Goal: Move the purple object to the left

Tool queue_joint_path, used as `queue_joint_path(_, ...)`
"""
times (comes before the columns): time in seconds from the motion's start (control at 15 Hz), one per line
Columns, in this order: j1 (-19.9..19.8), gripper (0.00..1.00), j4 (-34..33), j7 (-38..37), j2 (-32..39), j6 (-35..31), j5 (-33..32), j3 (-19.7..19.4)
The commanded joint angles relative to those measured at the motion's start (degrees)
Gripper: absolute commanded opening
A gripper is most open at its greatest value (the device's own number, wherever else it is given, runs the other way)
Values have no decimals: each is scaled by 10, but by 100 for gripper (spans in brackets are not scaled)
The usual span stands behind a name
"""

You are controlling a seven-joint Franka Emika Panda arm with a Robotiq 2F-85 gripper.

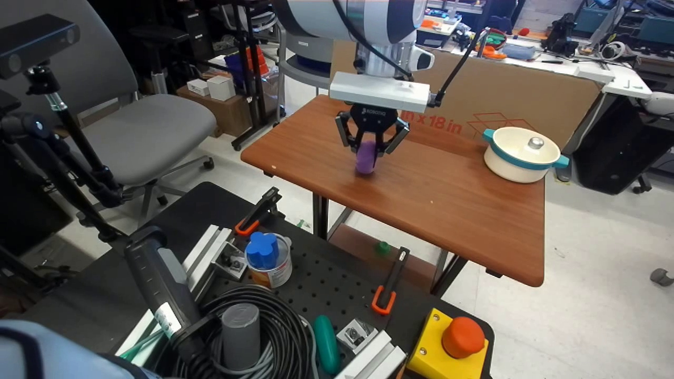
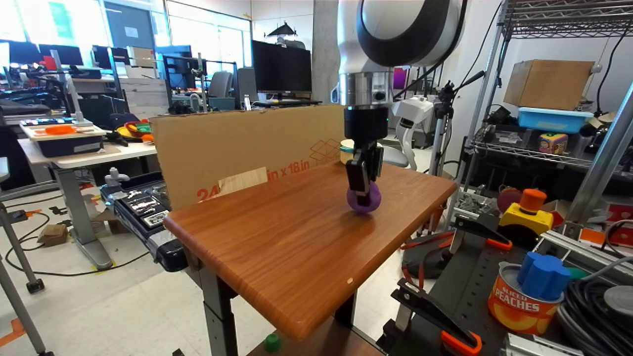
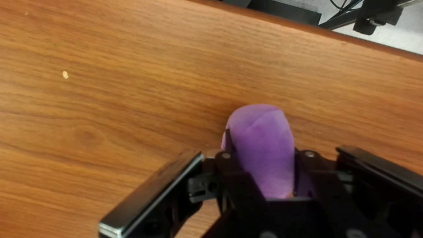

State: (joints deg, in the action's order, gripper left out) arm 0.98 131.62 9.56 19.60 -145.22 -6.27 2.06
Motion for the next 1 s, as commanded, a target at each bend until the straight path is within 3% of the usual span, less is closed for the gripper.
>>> queue_joint_path(0.0,-11,7,-5,24,15,1,-10,-5)
queue_joint_path(0.07,-13,52,-7,22,18,6,-8,-7)
queue_joint_path(0.2,-18,61,-3,25,11,11,-1,-6)
queue_joint_path(0.53,-28,97,51,30,-65,13,5,-2)
queue_joint_path(0.8,-26,100,121,24,-189,35,28,0)
queue_joint_path(0.93,-27,100,139,-23,-253,68,68,-12)
